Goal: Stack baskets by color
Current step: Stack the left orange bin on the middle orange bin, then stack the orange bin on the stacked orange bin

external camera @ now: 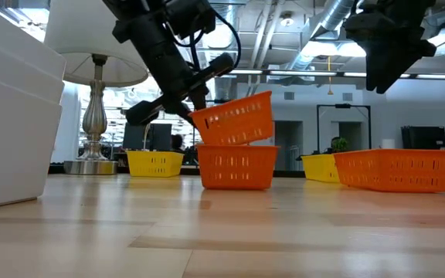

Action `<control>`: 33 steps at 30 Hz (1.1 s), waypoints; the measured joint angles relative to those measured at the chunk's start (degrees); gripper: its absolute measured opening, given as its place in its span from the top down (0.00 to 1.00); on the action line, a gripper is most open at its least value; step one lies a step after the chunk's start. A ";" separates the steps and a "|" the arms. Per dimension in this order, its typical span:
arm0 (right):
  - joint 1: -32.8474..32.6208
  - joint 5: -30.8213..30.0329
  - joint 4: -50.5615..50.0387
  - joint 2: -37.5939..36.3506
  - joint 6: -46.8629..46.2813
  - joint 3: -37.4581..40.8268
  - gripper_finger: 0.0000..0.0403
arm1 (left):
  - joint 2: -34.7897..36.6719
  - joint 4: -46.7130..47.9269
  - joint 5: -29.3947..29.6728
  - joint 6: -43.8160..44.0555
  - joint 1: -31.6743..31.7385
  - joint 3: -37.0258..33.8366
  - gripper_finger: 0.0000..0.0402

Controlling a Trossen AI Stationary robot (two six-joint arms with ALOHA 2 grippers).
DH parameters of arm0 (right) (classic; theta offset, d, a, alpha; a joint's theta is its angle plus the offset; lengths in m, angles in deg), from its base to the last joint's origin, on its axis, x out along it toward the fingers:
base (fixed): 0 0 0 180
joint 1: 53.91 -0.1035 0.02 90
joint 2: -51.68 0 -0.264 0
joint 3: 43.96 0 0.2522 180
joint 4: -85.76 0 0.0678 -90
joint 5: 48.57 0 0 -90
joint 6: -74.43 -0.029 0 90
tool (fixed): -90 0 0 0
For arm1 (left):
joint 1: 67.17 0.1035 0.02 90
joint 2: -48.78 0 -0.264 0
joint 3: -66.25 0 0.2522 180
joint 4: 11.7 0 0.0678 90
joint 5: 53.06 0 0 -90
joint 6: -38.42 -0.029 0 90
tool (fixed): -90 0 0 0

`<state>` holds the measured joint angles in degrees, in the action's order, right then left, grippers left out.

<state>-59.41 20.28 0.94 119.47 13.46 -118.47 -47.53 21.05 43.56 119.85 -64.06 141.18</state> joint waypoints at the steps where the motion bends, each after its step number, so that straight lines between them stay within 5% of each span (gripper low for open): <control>1: 0.00 0.00 -0.02 0.00 0.00 0.00 0.58 | 0.00 0.04 -0.30 -0.03 0.00 0.12 0.98; 22: 0.00 0.17 -4.36 0.08 -7.49 0.00 0.57 | 0.00 1.70 -0.15 -2.85 2.29 0.13 0.58; 33: 0.00 0.57 -12.77 5.79 -14.52 0.84 0.58 | 0.30 0.68 -5.97 -9.99 3.72 1.24 0.52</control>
<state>-59.41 20.85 -11.83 125.27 -1.06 -117.63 -47.24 21.73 37.59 109.87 -60.34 142.42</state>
